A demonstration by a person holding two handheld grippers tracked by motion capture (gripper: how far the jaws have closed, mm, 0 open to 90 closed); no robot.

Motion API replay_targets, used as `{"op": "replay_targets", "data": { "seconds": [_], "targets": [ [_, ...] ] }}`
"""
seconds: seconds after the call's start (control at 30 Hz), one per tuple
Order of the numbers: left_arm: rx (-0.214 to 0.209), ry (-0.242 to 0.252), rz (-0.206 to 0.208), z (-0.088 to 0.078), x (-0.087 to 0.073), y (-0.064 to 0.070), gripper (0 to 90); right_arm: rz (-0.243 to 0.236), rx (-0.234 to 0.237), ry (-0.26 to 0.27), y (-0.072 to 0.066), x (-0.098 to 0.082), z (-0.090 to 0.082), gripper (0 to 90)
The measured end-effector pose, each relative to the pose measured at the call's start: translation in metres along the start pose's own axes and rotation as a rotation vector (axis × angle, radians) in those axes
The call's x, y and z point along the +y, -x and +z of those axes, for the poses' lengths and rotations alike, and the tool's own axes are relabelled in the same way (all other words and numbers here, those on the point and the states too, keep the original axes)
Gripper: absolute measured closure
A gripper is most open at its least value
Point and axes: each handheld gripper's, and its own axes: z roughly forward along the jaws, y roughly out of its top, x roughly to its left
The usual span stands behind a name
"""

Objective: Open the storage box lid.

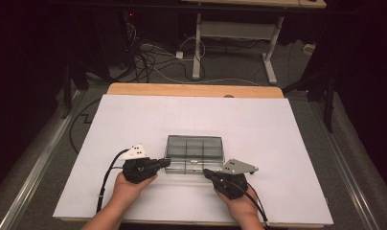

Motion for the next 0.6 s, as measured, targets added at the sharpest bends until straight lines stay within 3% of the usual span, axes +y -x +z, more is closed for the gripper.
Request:
{"op": "replay_targets", "data": {
  "seconds": [0.27,0.6],
  "targets": [
    [-0.011,0.021,-0.003,0.0,0.007,0.001,87.3,0.019,-0.009,-0.047,0.005,-0.014,-0.004,90.0],
    [-0.018,0.026,-0.005,0.005,0.012,-0.001,87.4,0.035,-0.065,-0.071,0.012,-0.018,-0.004,90.0]
  ]
}}
